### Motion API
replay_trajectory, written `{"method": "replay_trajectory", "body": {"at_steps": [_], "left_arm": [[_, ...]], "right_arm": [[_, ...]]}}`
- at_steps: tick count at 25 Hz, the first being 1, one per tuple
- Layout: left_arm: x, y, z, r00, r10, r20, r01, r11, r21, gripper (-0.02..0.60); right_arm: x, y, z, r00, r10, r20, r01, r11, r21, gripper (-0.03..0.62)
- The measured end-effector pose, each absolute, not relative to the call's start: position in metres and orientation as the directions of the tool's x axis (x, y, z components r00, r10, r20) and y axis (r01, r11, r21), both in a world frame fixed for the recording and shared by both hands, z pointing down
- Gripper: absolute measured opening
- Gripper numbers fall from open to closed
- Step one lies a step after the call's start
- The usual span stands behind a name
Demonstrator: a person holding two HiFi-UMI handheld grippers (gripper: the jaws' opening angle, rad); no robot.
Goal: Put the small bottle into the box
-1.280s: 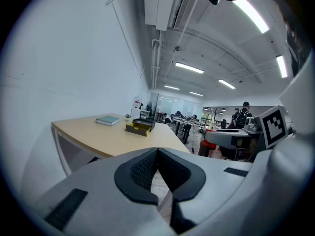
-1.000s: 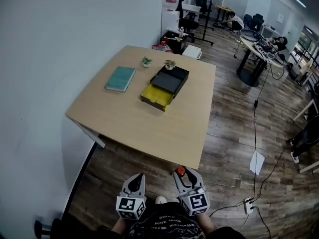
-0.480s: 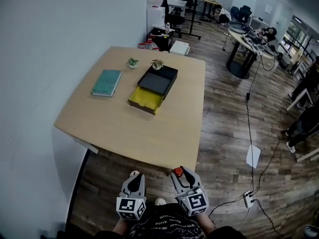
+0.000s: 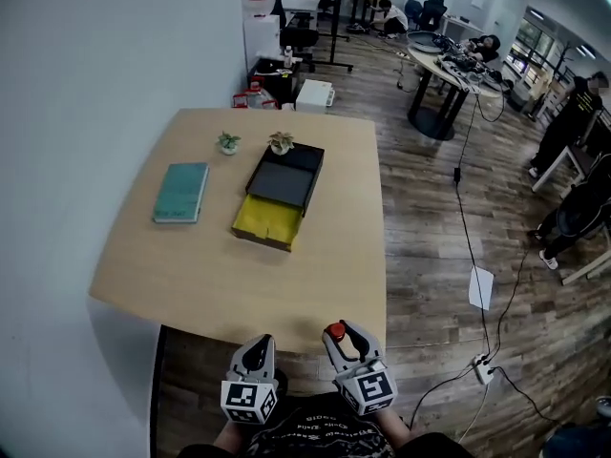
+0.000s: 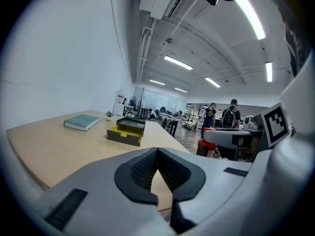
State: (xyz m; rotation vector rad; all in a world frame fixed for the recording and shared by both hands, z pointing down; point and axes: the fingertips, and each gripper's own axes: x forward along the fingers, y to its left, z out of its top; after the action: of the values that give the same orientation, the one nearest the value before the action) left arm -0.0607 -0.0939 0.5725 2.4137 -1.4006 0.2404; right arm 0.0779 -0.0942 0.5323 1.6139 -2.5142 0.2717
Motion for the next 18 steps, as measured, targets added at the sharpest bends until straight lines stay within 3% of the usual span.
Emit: {"method": "replay_trajectory", "body": {"at_steps": [9,18], "left_arm": [[-0.083,-0.194,0.571,0.616,-0.724,0.31,-0.787,-0.584,0.2,0.003],[-0.121,-0.262,0.567,0.647,-0.703,0.295,-0.76,-0.623,0.183,0.004]], "right_arm": [[0.05,-0.176,0.533,-0.292,-0.931,0.217,-0.956,0.282,-0.077,0.156],[0.021,-0.232,0.522,-0.222,-0.955,0.195,-0.975,0.213,-0.069,0.156]]}}
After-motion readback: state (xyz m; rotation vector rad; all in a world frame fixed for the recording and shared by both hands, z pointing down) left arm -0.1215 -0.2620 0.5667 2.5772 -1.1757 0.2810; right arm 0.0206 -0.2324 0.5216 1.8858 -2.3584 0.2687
